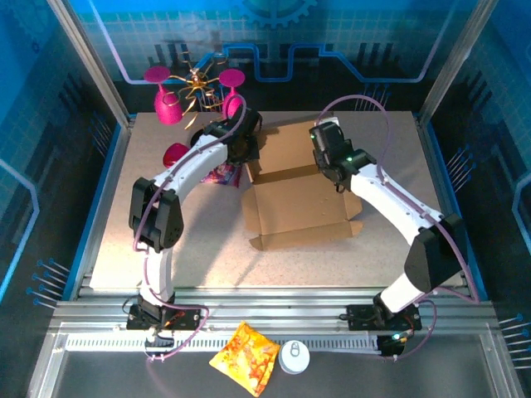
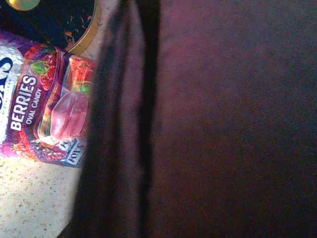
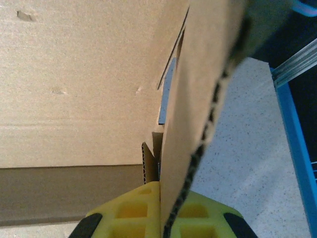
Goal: Fold the paper box
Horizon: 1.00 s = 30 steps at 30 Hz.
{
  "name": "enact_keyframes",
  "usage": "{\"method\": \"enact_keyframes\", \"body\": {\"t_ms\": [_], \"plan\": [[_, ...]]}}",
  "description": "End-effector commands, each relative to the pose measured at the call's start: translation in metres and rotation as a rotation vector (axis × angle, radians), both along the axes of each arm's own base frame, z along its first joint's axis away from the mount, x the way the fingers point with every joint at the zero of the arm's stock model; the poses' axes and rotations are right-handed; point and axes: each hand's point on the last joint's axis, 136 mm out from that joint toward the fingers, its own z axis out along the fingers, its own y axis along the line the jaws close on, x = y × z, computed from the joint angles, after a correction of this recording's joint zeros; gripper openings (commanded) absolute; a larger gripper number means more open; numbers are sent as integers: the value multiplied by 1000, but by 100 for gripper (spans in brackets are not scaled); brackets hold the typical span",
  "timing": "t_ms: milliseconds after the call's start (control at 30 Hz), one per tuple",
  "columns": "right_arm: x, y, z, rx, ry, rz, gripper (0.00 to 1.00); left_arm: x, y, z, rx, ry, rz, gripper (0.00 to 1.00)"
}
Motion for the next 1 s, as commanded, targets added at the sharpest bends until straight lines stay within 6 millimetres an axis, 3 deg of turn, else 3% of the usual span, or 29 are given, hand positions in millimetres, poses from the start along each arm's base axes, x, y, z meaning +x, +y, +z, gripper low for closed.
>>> {"method": "enact_keyframes", "body": {"t_ms": [0,133,233,300,400,533,600,667,767,867,967], "plan": [[8,12,8,-46,-22,-2,0,1,-11,6,-34,-7,-4,0],[14,17,0,-50,4,10,1,0,-14,9,-51,-23,-25,0],[18,20,10,24,25,86,18,-2,-13,7,-72,-39,-55,0],[17,39,25,275,73,294,32,-2,-11,3,-130,-41,-78,0],[-2,71,72,762,154,664,49,-3,-7,-2,-198,-46,-115,0],[-27,81,120,972,188,845,61,0,-5,-4,-281,-57,-151,0],[-35,79,155,1109,128,916,67,3,-1,-5,-311,-61,-145,0],[-34,69,187,1183,35,951,70,5,0,-6,-335,-66,-144,0],[-17,28,211,1200,-120,831,69,6,-5,-1,-378,-84,-174,0],[7,-22,204,1236,-184,697,57,8,-12,3,-431,-97,-213,0],[23,-60,182,1256,-198,621,54,10,-13,7,-465,-98,-230,0]]}}
